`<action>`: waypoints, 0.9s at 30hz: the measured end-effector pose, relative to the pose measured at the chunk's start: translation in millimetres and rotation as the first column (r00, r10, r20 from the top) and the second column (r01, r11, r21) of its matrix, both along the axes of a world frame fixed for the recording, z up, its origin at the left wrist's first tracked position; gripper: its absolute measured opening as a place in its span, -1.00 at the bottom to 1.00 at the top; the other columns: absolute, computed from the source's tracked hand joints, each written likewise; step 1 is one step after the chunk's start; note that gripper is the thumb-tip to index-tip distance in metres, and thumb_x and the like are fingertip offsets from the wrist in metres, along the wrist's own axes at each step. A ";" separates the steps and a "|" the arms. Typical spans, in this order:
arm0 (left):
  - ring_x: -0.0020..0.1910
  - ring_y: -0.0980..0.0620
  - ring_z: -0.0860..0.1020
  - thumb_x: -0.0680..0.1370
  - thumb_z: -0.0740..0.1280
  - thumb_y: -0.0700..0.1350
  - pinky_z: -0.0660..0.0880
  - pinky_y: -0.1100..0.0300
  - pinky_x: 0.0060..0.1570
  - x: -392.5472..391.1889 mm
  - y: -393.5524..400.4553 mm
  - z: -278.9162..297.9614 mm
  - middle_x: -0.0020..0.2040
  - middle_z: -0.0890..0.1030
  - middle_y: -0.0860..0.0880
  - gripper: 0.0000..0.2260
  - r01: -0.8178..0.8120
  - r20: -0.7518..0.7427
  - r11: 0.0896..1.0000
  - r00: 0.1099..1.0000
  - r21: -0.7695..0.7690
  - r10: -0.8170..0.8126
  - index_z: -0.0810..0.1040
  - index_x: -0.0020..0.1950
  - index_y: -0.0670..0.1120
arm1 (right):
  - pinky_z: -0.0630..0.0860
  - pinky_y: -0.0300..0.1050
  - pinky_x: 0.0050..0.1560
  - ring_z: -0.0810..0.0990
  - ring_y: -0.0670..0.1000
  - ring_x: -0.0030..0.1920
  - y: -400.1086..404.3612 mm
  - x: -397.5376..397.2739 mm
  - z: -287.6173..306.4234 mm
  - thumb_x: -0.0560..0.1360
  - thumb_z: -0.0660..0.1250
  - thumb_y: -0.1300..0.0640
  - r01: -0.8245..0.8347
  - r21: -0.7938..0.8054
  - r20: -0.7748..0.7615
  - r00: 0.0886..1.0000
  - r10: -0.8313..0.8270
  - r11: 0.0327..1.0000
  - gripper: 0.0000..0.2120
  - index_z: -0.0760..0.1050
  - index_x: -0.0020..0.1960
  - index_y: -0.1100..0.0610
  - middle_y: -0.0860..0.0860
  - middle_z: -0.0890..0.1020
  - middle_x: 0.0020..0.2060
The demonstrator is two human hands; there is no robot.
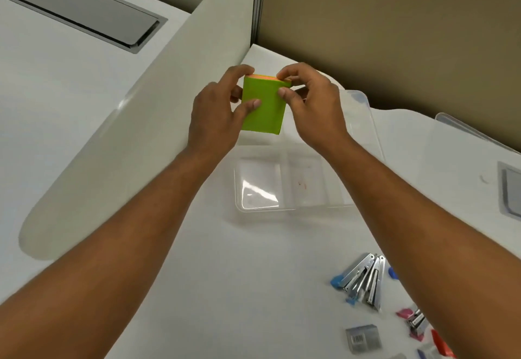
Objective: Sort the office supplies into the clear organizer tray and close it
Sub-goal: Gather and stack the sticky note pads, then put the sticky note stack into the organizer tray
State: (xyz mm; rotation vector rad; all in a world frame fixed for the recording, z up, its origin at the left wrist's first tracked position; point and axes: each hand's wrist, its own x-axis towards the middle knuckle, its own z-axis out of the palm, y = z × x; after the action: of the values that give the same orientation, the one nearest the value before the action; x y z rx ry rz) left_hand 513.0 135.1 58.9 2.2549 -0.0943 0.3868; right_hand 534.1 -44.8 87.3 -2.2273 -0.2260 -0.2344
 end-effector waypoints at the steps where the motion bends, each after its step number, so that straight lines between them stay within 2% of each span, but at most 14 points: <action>1: 0.07 -0.02 0.59 0.59 0.43 0.11 0.51 -0.01 0.11 2.4 0.0 -6.8 0.04 0.69 -0.01 -0.57 -0.019 -0.003 0.999 1.000 0.039 0.019 0.46 0.43 0.08 | 0.51 -0.41 -0.10 0.59 -0.24 -0.04 0.2 2.3 -4.6 0.58 0.37 0.21 -0.004 -0.023 -0.002 1.000 0.004 1.000 -0.85 0.60 0.12 0.04 -0.23 0.61 -0.05; 4: 0.18 -0.06 0.49 0.58 0.43 0.12 0.33 0.03 0.12 5.9 0.5 -20.7 0.08 0.68 0.01 -0.57 -0.035 -0.028 0.992 0.999 0.123 0.039 0.47 0.42 0.10 | 0.53 -0.29 -0.03 0.58 -0.13 -0.04 0.0 8.1 -16.5 0.59 0.38 0.19 -0.027 -0.103 -0.007 1.000 0.026 0.994 -0.87 0.60 0.12 0.05 -0.12 0.63 0.00; 9: 0.18 -0.13 0.49 0.50 0.53 0.07 0.47 0.00 0.12 7.9 8.0 -28.6 0.14 0.56 -0.11 -0.61 0.014 -0.056 0.977 0.998 0.215 -0.002 0.60 0.26 -0.05 | 0.58 -0.07 0.05 0.56 -0.04 -0.03 -1.8 11.9 -31.1 0.59 0.38 0.19 -0.105 -0.259 -0.040 0.994 0.098 0.960 -0.90 0.60 0.10 0.08 -0.01 0.62 0.04; 12: 0.22 -0.13 0.44 0.48 0.54 0.11 0.47 0.05 0.13 13.5 8.6 -27.6 0.17 0.48 -0.13 -0.56 0.013 -0.098 0.959 0.995 0.283 0.015 0.63 0.28 -0.06 | 0.54 -0.01 0.16 0.55 0.03 0.11 -0.6 11.1 -34.9 0.61 0.35 0.15 -0.106 -0.341 -0.031 0.994 0.102 0.934 -0.85 0.61 0.17 0.09 0.01 0.65 0.09; 16: 0.29 -0.17 0.42 0.49 0.52 0.15 0.52 -0.11 0.19 15.2 6.9 -24.9 0.29 0.43 -0.14 -0.46 0.044 -0.161 0.926 0.987 0.375 0.019 0.59 0.38 -0.08 | 0.43 0.07 0.28 0.44 0.11 0.33 -0.8 10.9 -37.9 0.62 0.35 0.10 -0.101 -0.457 -0.054 0.995 0.086 0.884 -0.66 0.54 0.38 0.09 0.01 0.57 0.32; 19: 0.31 -0.19 0.44 0.52 0.50 0.12 0.50 -0.16 0.23 4.9 6.2 -19.3 0.37 0.41 -0.14 -0.45 0.030 -0.149 0.936 0.989 0.350 0.024 0.54 0.44 -0.08 | 0.42 0.11 0.32 0.43 0.13 0.36 -5.8 -2.7 -36.4 0.61 0.35 0.09 -0.015 -0.360 -0.023 1.000 0.008 0.933 -0.58 0.47 0.45 0.08 0.02 0.52 0.38; 21: 0.28 -0.17 0.47 0.54 0.48 0.08 0.49 -0.15 0.24 -16.1 1.6 -11.5 0.37 0.43 -0.13 -0.52 -0.008 -0.070 0.955 0.997 0.296 0.030 0.55 0.42 -0.06 | 0.42 0.09 0.34 0.46 0.11 0.34 -13.3 -30.0 -29.6 0.61 0.35 0.10 0.036 -0.260 0.025 0.999 -0.031 0.965 -0.61 0.50 0.43 0.08 0.03 0.54 0.35; 24: 0.19 -0.13 0.51 0.56 0.45 -0.02 0.44 -0.07 0.18 -74.0 -17.5 1.8 0.27 0.51 -0.12 -0.67 -0.037 0.083 0.967 0.996 0.253 0.016 0.62 0.31 -0.03 | 0.46 0.01 0.32 0.52 0.05 0.29 -30.7 -102.7 -16.2 0.62 0.34 0.19 0.110 -0.146 0.085 0.992 -0.098 0.983 -0.70 0.57 0.34 0.07 0.01 0.57 0.27; 27: 0.11 -0.12 0.55 0.57 0.45 -0.09 0.40 -0.04 0.08 -149.3 -48.5 4.0 0.15 0.57 -0.11 -0.78 0.063 0.142 0.967 0.985 0.247 -0.101 0.67 0.20 -0.05 | 0.48 -0.11 0.28 0.56 -0.01 0.23 -51.9 -197.0 -10.2 0.62 0.32 0.28 0.218 -0.072 0.022 0.976 -0.217 0.973 -0.75 0.63 0.23 0.09 -0.01 0.60 0.18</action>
State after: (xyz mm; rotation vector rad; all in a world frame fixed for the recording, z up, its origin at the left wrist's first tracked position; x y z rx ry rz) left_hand 363.7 86.6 62.9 2.4485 -0.3307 0.5282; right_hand 337.1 -96.7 77.1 -2.3252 0.0027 -0.3655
